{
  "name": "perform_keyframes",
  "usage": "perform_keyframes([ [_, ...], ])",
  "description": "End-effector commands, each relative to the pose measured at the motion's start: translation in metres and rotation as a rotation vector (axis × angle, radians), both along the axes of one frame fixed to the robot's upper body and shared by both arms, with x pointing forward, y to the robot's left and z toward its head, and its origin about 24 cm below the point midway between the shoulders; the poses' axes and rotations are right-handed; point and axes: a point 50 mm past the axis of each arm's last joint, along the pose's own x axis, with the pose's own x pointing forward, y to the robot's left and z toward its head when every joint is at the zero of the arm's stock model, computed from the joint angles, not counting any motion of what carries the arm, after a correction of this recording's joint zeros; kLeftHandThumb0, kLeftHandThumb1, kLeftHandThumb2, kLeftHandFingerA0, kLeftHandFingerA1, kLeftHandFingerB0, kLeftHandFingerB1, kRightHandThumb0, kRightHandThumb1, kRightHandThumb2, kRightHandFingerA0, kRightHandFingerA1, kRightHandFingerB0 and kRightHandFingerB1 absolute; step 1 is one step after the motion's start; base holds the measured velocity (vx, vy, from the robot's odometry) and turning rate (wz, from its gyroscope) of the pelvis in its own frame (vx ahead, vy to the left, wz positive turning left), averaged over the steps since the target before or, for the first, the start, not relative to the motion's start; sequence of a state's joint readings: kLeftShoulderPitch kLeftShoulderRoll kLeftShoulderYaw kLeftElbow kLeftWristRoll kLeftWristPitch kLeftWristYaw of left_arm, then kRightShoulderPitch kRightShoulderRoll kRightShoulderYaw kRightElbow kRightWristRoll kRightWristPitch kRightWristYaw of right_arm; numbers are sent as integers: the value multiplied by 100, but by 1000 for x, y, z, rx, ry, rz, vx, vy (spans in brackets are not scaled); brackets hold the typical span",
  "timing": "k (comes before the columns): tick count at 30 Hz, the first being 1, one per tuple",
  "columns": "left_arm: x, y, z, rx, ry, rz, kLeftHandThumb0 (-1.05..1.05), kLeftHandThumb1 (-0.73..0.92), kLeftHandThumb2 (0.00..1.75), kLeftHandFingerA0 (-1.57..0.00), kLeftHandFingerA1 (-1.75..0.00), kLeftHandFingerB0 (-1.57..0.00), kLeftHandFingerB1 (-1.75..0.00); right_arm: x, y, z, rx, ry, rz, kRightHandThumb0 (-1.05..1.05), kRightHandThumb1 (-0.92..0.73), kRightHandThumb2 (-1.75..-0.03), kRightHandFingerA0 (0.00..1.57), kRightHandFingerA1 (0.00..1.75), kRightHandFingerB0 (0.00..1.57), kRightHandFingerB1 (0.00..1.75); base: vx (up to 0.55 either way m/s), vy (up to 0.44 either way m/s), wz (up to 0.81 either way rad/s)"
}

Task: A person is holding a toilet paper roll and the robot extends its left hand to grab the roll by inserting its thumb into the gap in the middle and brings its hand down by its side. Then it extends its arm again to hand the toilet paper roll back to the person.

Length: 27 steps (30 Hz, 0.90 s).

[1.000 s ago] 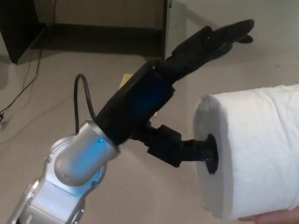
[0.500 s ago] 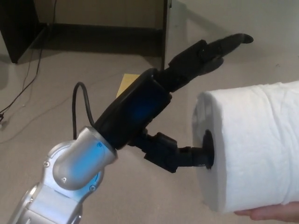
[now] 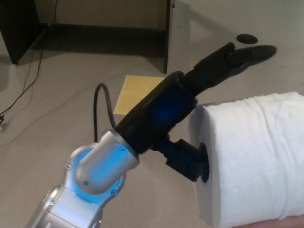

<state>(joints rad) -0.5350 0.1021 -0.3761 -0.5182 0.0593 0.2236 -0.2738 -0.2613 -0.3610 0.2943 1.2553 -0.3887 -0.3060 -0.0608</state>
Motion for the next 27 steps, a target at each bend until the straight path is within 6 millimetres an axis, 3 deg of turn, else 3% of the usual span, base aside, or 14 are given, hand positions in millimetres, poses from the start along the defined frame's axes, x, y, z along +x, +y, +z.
perform_keyframes([
  [1,1,-6,-2,-31,1,8,-31,63,59,-48,-43,-29,-31,0,-6,3,-18,-3,0,-36,-67,-60,72,58,55,43,0,0,0],
  [2,1,-7,-2,-32,-8,2,-26,74,62,-88,-60,-38,-33,0,-6,3,-16,-4,0,-36,-67,-60,71,57,55,43,0,0,0],
  [3,1,-7,-4,-26,-17,-11,-14,77,65,-117,-65,-66,-42,0,-6,3,-11,-8,-2,-36,-66,-60,72,59,56,43,0,0,0],
  [4,2,-7,-6,-20,-9,-21,-14,77,65,-117,-65,-66,-42,0,-6,3,-8,-11,-5,-36,-66,-60,72,59,56,43,0,0,0],
  [5,3,-7,-6,-18,-2,-25,-5,76,65,-121,-81,-84,-51,1,-6,4,-15,-9,-5,-36,-66,-60,72,59,56,43,0,0,0],
  [7,4,-7,-8,-23,-11,-18,3,68,82,-108,-109,-97,-78,2,-6,4,-17,-8,-7,-35,-67,-60,73,55,56,42,0,0,0],
  [8,4,-7,-9,-25,-14,-16,3,68,82,-108,-109,-97,-78,2,-6,4,-16,-7,-7,-35,-67,-60,73,55,56,42,0,0,0],
  [9,4,-6,-9,-19,-25,-3,-1,69,82,-100,-121,-94,-93,2,-6,4,-18,-10,-7,-34,-66,-60,74,56,56,42,0,0,0],
  [10,4,-5,-11,-10,-43,27,-4,64,96,-89,-149,-82,-115,2,-6,4,-22,-7,-3,-35,-66,-60,71,54,56,42,0,0,0],
  [11,4,-6,-12,-9,-43,29,-4,64,96,-89,-149,-82,-115,1,-7,3,-23,-5,-3,-35,-66,-60,71,54,56,42,0,0,0],
  [13,1,-4,-12,13,-53,57,-10,75,85,-84,-160,-70,-137,-1,-7,3,-14,-8,-5,-35,-66,-60,72,57,55,42,0,0,0],
  [20,0,0,-16,18,-32,57,-12,72,83,-83,-151,-76,-123,-4,-6,1,-18,8,-6,-35,-66,-60,72,60,55,42,0,0,0],
  [24,-1,7,-19,-8,-45,66,-7,71,91,-80,-159,-71,-136,-6,-5,-1,-11,8,-2,-34,-65,-59,75,66,57,43,0,0,0],
  [27,0,17,-22,-27,-51,81,-8,70,89,-82,-155,-74,-129,-7,-4,-2,-11,10,4,-35,-66,-60,74,64,57,43,0,0,0],
])
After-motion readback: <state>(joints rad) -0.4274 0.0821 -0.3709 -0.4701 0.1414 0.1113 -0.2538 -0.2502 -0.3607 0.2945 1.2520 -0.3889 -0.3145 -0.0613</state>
